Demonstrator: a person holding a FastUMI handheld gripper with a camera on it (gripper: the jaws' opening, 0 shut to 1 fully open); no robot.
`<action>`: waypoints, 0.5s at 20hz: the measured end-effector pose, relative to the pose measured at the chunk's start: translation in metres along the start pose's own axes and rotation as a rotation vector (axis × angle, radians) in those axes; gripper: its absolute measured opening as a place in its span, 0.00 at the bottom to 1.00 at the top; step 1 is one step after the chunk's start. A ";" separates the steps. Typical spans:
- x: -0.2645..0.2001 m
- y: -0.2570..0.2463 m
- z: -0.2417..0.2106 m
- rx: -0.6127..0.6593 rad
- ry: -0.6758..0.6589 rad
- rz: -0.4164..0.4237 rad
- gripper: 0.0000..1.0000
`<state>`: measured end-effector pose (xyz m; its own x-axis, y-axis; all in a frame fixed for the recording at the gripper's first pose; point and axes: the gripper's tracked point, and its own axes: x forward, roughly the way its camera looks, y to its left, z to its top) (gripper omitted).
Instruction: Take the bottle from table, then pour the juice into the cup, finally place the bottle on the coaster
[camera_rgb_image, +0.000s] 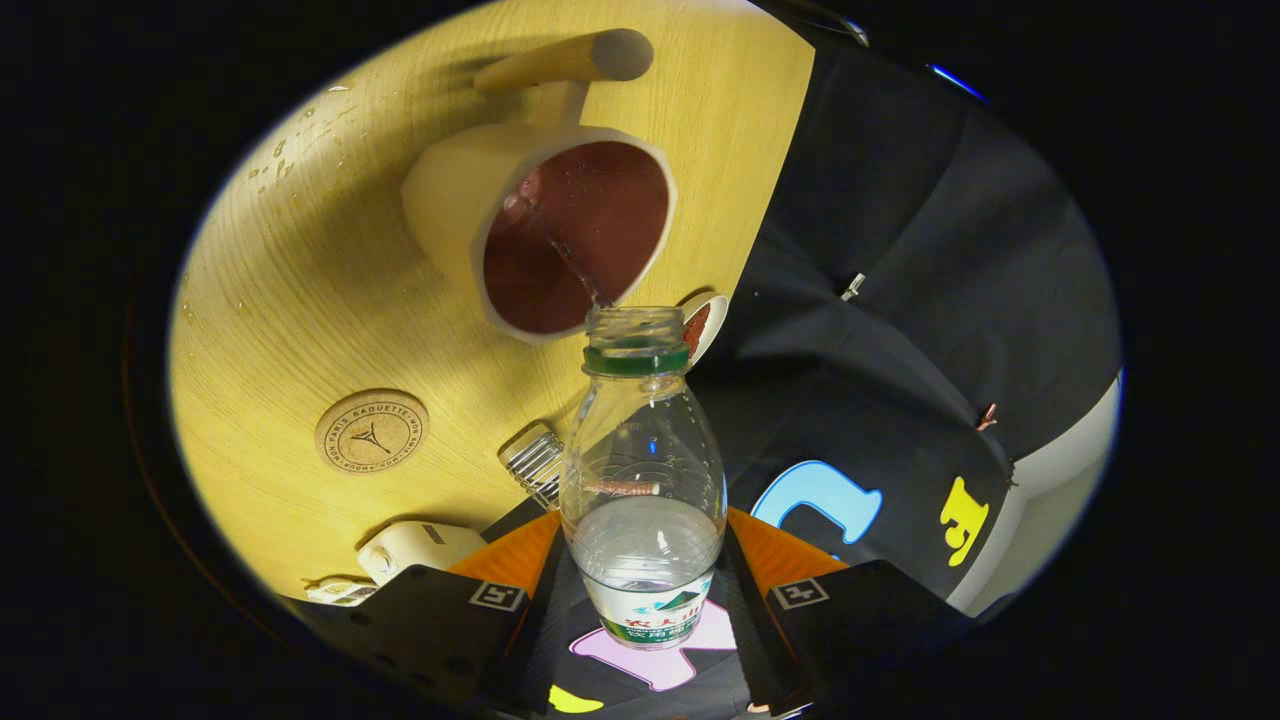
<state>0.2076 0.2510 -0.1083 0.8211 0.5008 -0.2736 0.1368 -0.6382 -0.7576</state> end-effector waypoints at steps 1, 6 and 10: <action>-0.001 -0.001 0.001 -0.010 -0.005 0.000 0.74; -0.004 -0.001 0.008 -0.040 -0.019 -0.004 0.73; -0.003 -0.003 0.005 -0.054 -0.017 -0.015 0.74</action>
<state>0.2014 0.2543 -0.1084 0.8094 0.5201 -0.2727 0.1794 -0.6612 -0.7285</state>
